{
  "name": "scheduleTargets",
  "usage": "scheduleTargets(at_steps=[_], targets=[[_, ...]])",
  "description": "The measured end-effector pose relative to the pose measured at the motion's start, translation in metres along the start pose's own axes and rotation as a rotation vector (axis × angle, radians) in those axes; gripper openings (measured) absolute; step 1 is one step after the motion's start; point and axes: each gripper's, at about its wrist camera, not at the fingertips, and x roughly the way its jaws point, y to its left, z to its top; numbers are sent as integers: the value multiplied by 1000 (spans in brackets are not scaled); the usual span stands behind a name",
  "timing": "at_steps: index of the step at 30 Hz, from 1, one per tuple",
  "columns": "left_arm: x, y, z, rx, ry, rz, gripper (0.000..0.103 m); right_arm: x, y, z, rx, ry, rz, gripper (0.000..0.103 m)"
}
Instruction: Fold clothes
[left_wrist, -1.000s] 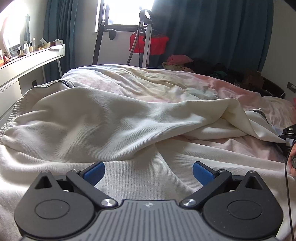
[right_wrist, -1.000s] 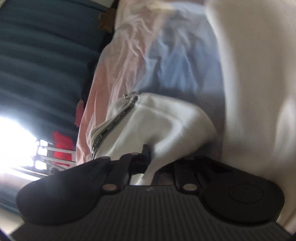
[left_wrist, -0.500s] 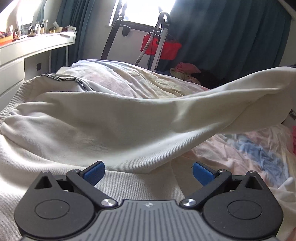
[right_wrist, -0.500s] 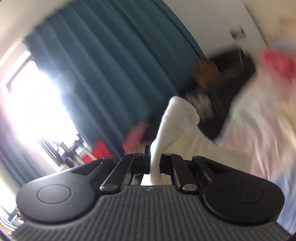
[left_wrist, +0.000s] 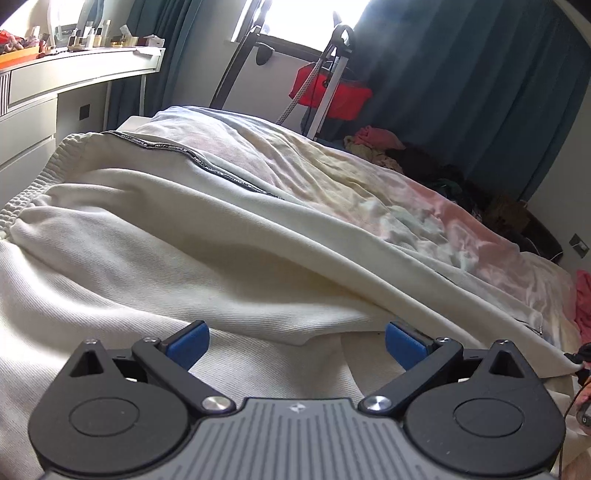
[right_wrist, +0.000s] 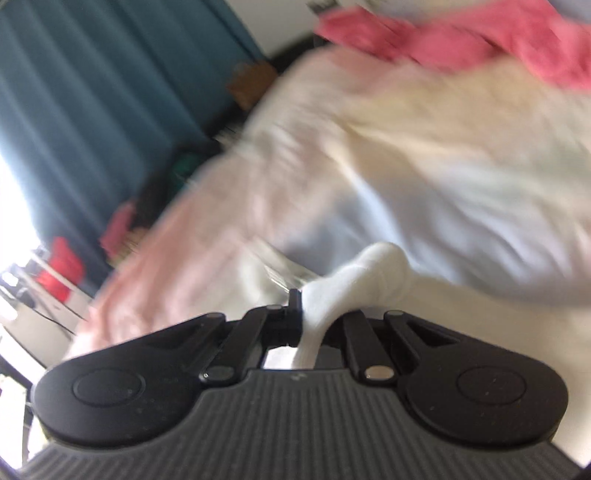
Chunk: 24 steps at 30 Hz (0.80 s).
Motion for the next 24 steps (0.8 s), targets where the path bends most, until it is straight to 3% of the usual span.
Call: scheduleTargets(at_steps=[5,11,18,21,23,24], targets=[[1,-4,-6,9,7,19,102,4,-5,-5,-41,0,-6,6],[-19,-6,-2,82,-64,77,102,-14,11,22,-92,-86,86,6],[-35,-3,5,75,-95,74,102,0,-13,2,-202,26,11,11],[-31,-4,5,66,-77,62,102,-1,-22,-1,-231,87,1,34],[-30,-7,3,72,-73,60,102,-12,-26,1,-247,115,24,56],[-29,-9,2,81,-77,63,102,-20,-26,2,-257,116,33,61]])
